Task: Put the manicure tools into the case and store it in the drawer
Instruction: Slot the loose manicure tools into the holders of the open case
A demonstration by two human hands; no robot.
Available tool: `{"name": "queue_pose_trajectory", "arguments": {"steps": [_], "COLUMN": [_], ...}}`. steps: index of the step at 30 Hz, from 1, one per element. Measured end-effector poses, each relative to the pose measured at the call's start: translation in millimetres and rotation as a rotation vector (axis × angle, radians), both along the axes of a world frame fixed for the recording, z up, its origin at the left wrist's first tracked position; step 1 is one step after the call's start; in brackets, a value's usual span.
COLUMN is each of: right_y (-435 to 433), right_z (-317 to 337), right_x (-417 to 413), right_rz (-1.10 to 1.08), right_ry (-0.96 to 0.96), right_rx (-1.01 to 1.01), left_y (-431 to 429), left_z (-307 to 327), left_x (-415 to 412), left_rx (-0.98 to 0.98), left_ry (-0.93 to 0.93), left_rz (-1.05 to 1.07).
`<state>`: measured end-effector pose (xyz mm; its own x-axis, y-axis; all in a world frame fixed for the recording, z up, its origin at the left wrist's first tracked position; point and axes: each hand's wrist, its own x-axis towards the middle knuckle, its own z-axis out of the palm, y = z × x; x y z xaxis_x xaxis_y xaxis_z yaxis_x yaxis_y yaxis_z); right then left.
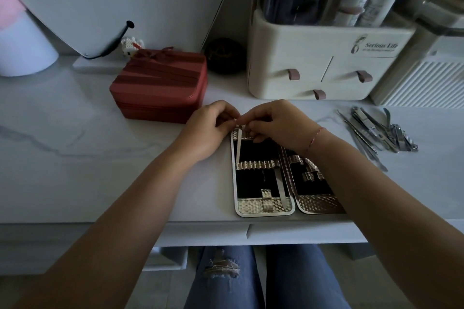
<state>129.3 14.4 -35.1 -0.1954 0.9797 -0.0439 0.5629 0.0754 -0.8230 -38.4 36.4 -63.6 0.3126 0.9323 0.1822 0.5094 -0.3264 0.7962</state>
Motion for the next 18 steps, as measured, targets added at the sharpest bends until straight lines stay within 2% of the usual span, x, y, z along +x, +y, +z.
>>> {"name": "queue_pose_trajectory", "arguments": {"steps": [6, 12, 18], "right_y": [-0.5, 4.0, 11.1], "right_z": [3.3, 3.6, 9.9], "right_x": [0.4, -3.6, -16.0], "right_rz": [0.099, -0.012, -0.063], "right_ry": [-0.138, 0.068, 0.109], "right_rx": [0.027, -0.05, -0.169], "left_y": [-1.0, -2.5, -1.8], "left_z": [3.7, 6.0, 5.5], "left_x": [-6.6, -6.3, -6.7], "left_rx": [-0.059, -0.081, -0.085], "left_ry": [-0.021, -0.053, -0.057], "left_rz": [-0.068, -0.072, -0.069]}}
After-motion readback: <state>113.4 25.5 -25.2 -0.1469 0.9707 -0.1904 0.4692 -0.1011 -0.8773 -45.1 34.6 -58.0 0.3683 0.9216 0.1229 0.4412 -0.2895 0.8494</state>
